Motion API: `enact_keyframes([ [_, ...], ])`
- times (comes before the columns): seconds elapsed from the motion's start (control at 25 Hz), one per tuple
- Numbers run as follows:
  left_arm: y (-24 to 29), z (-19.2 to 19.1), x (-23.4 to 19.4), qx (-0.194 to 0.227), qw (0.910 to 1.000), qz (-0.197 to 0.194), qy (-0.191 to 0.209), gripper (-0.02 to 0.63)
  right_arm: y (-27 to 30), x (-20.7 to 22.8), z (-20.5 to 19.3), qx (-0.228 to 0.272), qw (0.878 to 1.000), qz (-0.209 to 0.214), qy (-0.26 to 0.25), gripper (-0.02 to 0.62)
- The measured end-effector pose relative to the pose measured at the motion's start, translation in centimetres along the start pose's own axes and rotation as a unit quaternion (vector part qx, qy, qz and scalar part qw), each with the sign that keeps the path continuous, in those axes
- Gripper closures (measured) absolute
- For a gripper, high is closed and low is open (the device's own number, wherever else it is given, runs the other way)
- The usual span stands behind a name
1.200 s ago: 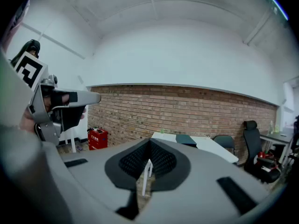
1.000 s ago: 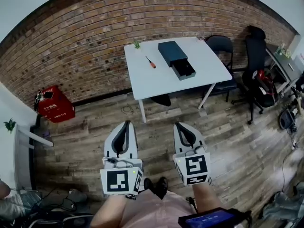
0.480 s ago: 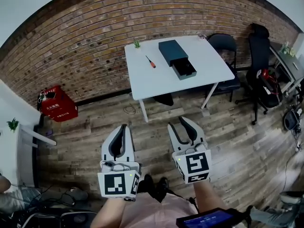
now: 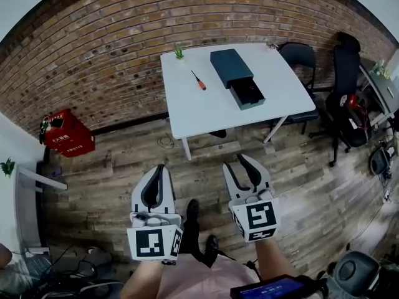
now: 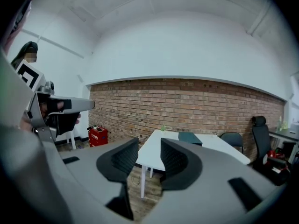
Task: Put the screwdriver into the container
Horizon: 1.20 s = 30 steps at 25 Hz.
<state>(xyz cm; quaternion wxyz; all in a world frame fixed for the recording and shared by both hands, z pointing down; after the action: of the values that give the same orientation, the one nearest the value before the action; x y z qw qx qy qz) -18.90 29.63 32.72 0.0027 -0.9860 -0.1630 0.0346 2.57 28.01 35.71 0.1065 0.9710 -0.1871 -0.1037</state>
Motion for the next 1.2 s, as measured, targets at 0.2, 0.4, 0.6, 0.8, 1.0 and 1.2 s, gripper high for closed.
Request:
enact_keyframes([
  [0.2, 6.1, -0.7, -3.6, -0.007, 0.9999, -0.005, -0.005, 0.594, 6.3, 1.1, 0.7, -0.013, 1.000, -0.005, 0.004, 0.443],
  [0.4, 11.4, 0.8, -6.2, 0.011, 0.9998, -0.019, -0.001, 0.594, 11.2, 2.2, 3.0, -0.010, 1.000, -0.015, 0.000, 0.446],
  [0.6, 15.5, 2.8, -7.8, 0.039, 0.9986, -0.035, 0.003, 0.594, 14.5, 4.0, 5.6, 0.008, 0.999, -0.034, -0.009, 0.454],
  [0.8, 18.7, 3.4, -9.2, 0.051, 0.9975, -0.049, 0.006, 0.594, 17.2, 5.0, 7.0, 0.017, 0.998, -0.052, -0.016, 0.460],
  [1.0, 21.1, 2.7, -9.3, 0.035, 0.9974, -0.063, 0.003, 0.594, 19.0, 6.4, 7.1, 0.010, 0.998, -0.061, -0.015, 0.465],
  [1.2, 23.8, 1.5, -9.1, 0.014, 0.9972, -0.073, 0.004, 0.594, 21.3, 7.9, 6.8, 0.001, 0.998, -0.059, -0.014, 0.466],
])
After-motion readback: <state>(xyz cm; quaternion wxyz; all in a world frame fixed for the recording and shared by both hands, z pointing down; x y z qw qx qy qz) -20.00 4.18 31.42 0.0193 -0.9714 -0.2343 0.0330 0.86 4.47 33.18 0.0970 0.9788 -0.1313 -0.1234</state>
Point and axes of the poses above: the fingertips, and each gripper's own axes: y forward along the fingers, x to its right, z out of its top, the point moved 8 cm from there along -y, backward along the fingers, and after that the axes turned 3 degrees about -y, right-handed, at the moved point
